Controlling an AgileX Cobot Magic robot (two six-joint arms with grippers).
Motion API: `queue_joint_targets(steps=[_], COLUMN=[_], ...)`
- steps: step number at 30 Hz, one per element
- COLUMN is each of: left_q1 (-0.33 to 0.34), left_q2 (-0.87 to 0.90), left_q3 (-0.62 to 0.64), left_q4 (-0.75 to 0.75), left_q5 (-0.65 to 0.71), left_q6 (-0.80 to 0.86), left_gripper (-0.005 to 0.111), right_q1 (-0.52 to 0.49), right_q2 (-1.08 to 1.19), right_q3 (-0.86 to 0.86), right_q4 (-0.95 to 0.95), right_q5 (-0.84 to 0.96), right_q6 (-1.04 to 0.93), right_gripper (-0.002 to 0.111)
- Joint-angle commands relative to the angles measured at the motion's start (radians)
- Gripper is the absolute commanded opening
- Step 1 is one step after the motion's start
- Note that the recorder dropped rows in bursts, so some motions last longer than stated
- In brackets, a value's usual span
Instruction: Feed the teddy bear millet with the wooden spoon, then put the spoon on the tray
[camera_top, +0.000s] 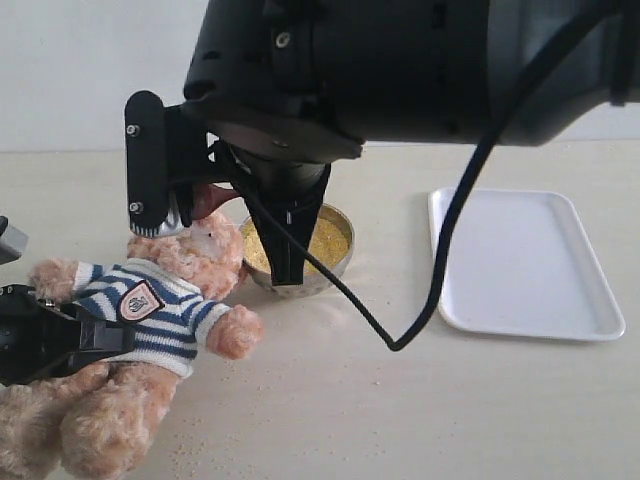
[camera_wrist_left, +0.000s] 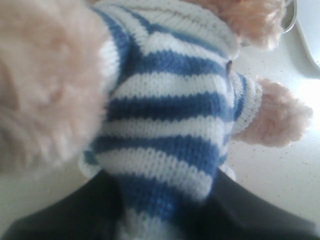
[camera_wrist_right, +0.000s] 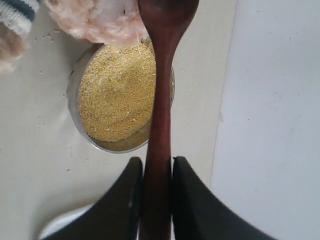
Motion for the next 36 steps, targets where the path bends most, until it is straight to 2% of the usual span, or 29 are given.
queue_joint_targets(steps=[1,7,16,22,30,36], left_q1=[0.002,0.002,0.002,0.002,0.002,0.002], left_q2=[-0.009,-0.009,-0.009,-0.035,-0.052,-0.052], left_q3=[-0.007,-0.007,-0.052,-0.110,-0.117,-0.117], left_q4=[-0.019,-0.019,-0.019,-0.019,-0.019,-0.019], left_q5=[0.023,0.014,0.014,0.014,0.018,0.019], left_q6=[-0.002,0.000,-0.004,-0.103,-0.094,-0.147], left_gripper=[0.005,0.005,0.005,0.005,0.005,0.005], right_q1=[0.000,-0.055,-0.316,-0.409,-0.422,-0.422], right_q2=[-0.017,-0.083,-0.154,-0.149,-0.039,-0.006], right_q3=[-0.004,-0.004,-0.004,-0.004,-0.004,-0.004], right_q4=[-0.008,0.038,0.550,0.662,0.691,0.691], right_q5=[-0.003,-0.006,0.013,-0.045,-0.036,-0.059], right_q6=[0.101,0.128,-0.169,-0.206,-0.224,-0.224], right_gripper=[0.000,0.000,0.000,0.000,0.000,0.000])
